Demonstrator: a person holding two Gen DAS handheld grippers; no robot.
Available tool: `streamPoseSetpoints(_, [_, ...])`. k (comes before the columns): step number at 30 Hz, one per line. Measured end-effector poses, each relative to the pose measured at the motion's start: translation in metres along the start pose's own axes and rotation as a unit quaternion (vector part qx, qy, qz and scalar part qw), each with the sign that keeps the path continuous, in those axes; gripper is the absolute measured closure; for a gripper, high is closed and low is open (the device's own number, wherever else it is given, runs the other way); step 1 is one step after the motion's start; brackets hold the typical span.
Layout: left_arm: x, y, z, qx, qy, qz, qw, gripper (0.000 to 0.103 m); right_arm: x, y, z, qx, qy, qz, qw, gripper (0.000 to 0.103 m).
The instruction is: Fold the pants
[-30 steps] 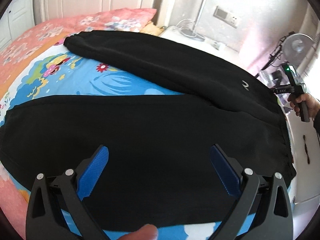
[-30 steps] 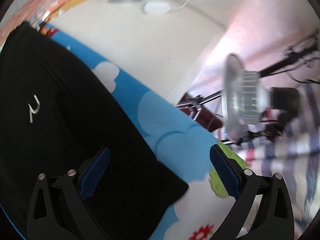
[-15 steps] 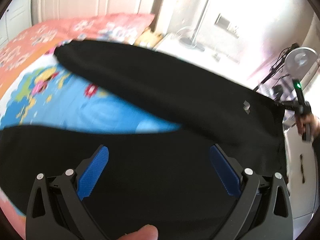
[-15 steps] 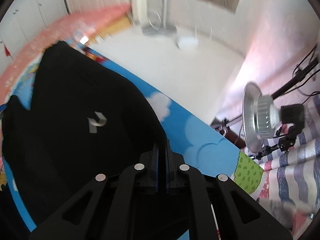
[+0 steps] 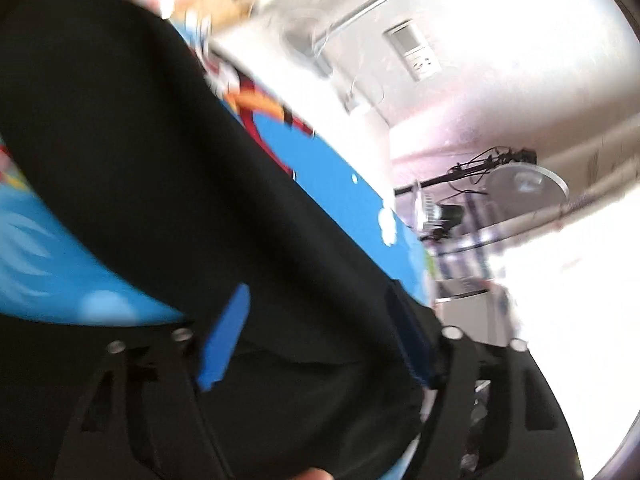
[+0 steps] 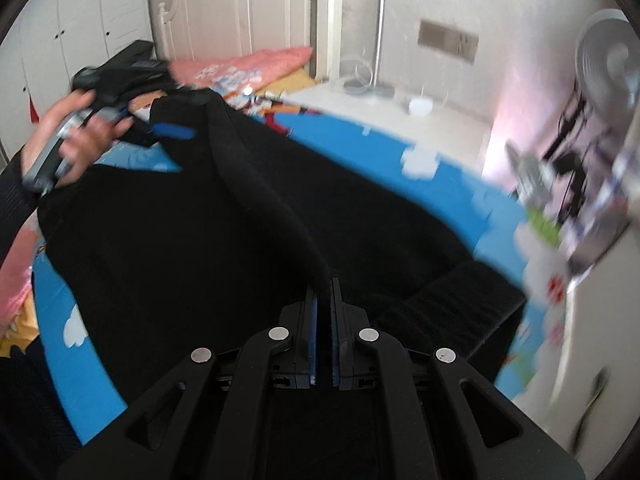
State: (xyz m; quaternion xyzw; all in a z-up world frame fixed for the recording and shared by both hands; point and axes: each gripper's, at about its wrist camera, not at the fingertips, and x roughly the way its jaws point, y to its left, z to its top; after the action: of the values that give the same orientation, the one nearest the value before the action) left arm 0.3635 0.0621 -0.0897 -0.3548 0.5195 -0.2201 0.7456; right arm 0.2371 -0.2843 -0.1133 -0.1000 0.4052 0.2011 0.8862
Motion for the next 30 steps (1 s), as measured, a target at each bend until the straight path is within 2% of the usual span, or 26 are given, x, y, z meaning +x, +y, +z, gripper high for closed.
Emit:
streamPoseSetpoints(3, [0.025, 0.009, 0.013, -0.036, 0.03, -0.02, 0.9987, 0.043, 0.003, 0.006, -0.01, 0.018, -0.002, 0.007, 1.0, 0.097])
streamPoseSetpoints(6, [0.046, 0.014, 0.006, -0.07, 0.061, 0.006, 0.9957, 0.046, -0.004, 0.004, -0.009, 0.034, -0.016, 0.008, 0.999, 0.097])
streamPoseSetpoints(8, [0.047, 0.014, -0.001, -0.083, 0.058, 0.015, 0.9947, 0.049, -0.005, 0.005, -0.01, 0.037, -0.021, 0.01, 0.999, 0.097])
streamPoseSetpoints(10, [0.045, 0.012, -0.006, -0.087, 0.05, -0.005, 0.9949, 0.049, -0.005, 0.006, -0.009, 0.035, -0.023, 0.01, 0.999, 0.097])
streamPoseSetpoints(14, [0.066, 0.011, -0.005, -0.104, 0.07, -0.015, 0.992, 0.049, -0.008, 0.005, -0.01, 0.048, -0.028, 0.017, 0.998, 0.097])
streamPoseSetpoints(15, [0.07, 0.01, -0.003, -0.104, 0.069, -0.024, 0.9918, 0.054, -0.007, 0.003, -0.011, 0.067, -0.027, 0.019, 0.997, 0.096])
streamPoseSetpoints(17, [0.077, 0.01, -0.002, -0.103, 0.072, -0.029, 0.9916, 0.084, -0.006, -0.003, -0.015, 0.108, -0.019, 0.023, 0.994, 0.093])
streamPoseSetpoints(18, [0.08, 0.008, 0.0, -0.105, 0.076, -0.036, 0.9909, 0.094, -0.009, -0.004, -0.018, 0.133, -0.019, 0.024, 0.991, 0.083])
streamPoseSetpoints(19, [0.082, 0.003, -0.001, -0.099, 0.074, -0.036, 0.9917, 0.094, -0.015, -0.006, -0.023, 0.161, -0.024, 0.026, 0.986, 0.064])
streamPoseSetpoints(20, [0.081, -0.002, 0.0, -0.086, 0.07, -0.033, 0.9933, 0.094, -0.022, -0.01, -0.028, 0.193, -0.033, 0.031, 0.98, 0.047])
streamPoseSetpoints(21, [0.079, -0.006, 0.001, -0.075, 0.065, -0.034, 0.9945, 0.095, -0.03, -0.014, -0.038, 0.241, -0.045, 0.039, 0.969, 0.018])
streamPoseSetpoints(23, [0.078, -0.012, 0.004, -0.067, 0.065, -0.039, 0.9948, 0.095, -0.036, -0.018, -0.052, 0.31, -0.052, 0.066, 0.947, 0.017])
streamPoseSetpoints(26, [0.075, -0.017, 0.008, -0.059, 0.065, -0.042, 0.9953, 0.095, -0.031, -0.016, -0.069, 0.401, -0.051, 0.104, 0.909, 0.025])
streamPoseSetpoints(28, [0.075, -0.02, 0.009, -0.054, 0.064, -0.042, 0.9956, 0.095, -0.018, -0.01, -0.081, 0.471, -0.066, 0.153, 0.866, 0.029])
streamPoseSetpoints(30, [0.072, -0.021, 0.01, -0.052, 0.064, -0.043, 0.9957, 0.095, -0.005, -0.005, -0.088, 0.517, -0.076, 0.175, 0.834, 0.029])
